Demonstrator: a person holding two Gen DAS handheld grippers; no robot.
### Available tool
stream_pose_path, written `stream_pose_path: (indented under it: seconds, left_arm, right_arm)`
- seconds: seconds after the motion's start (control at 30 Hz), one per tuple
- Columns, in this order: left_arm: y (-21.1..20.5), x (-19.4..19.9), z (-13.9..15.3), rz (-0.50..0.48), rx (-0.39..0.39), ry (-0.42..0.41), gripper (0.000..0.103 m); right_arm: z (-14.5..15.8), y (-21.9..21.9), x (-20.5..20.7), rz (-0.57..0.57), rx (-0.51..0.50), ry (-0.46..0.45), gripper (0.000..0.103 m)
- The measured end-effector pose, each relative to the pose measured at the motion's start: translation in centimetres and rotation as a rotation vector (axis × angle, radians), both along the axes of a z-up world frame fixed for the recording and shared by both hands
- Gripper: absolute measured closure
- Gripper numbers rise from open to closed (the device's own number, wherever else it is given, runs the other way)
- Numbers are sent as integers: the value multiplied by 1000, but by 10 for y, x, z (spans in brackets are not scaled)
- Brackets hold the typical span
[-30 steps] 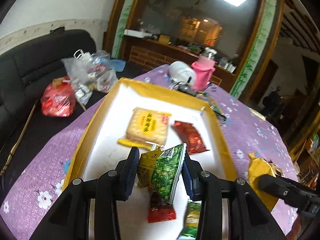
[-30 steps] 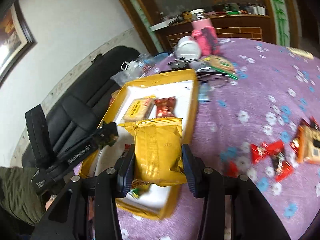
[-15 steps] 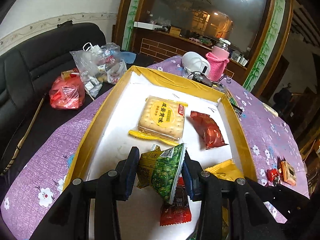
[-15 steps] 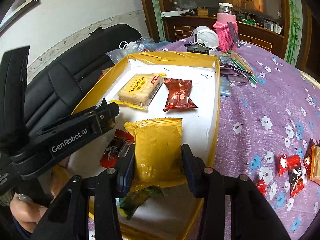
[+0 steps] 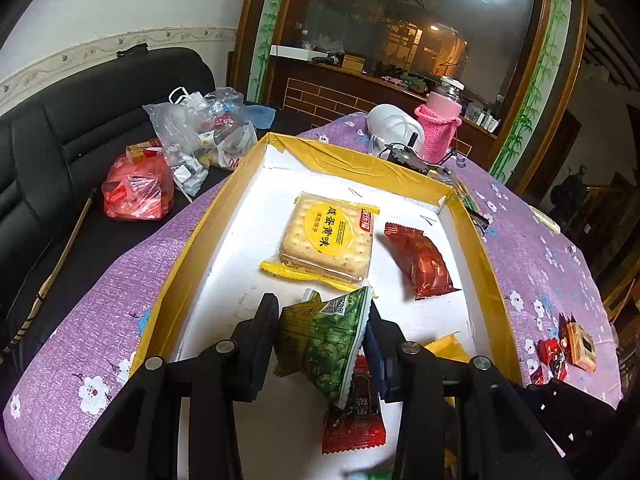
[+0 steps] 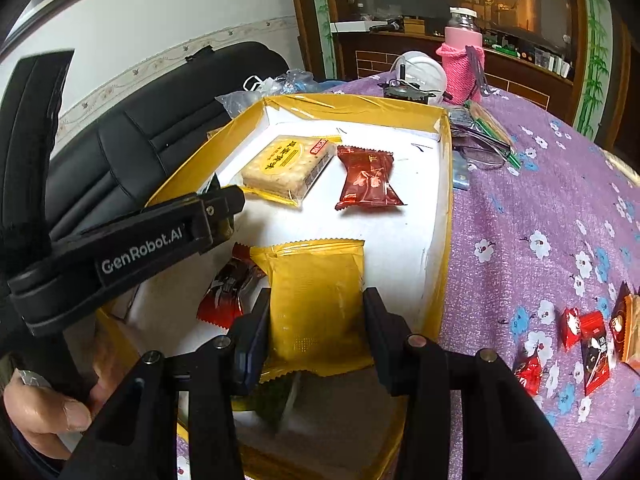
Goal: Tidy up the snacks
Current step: 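Open the right tool and the left tool to drop the yellow pouch and green bag into the box, then move both tools back to the snack pile, the right tool toward the cracker pack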
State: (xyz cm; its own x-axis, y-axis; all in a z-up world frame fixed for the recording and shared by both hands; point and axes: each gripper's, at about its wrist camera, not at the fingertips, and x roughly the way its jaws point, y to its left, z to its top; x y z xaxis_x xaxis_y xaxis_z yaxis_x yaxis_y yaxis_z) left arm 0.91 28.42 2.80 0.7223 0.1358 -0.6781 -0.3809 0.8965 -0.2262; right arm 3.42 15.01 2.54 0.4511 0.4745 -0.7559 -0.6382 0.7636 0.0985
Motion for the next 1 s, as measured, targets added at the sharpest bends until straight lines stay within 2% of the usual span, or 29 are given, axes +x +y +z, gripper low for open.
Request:
stream_pose_path:
  seconds: [0.27, 0.5, 0.73, 1.0]
  left_arm:
    - [2, 0, 0, -9, -11, -10, 58]
    - [-2, -3, 4, -21, -5, -41, 40]
    - [-8, -6, 10, -50, 5, -76, 39]
    - [-14, -10, 17, -84, 23, -124, 36]
  right_arm:
    - [9, -3, -5, 6, 10, -14, 59]
    - [20, -12, -8, -1, 45, 1, 59]
    - [28, -28, -9, -16, 74, 37, 59]
    - [47, -80, 3, -84, 155, 78, 59]
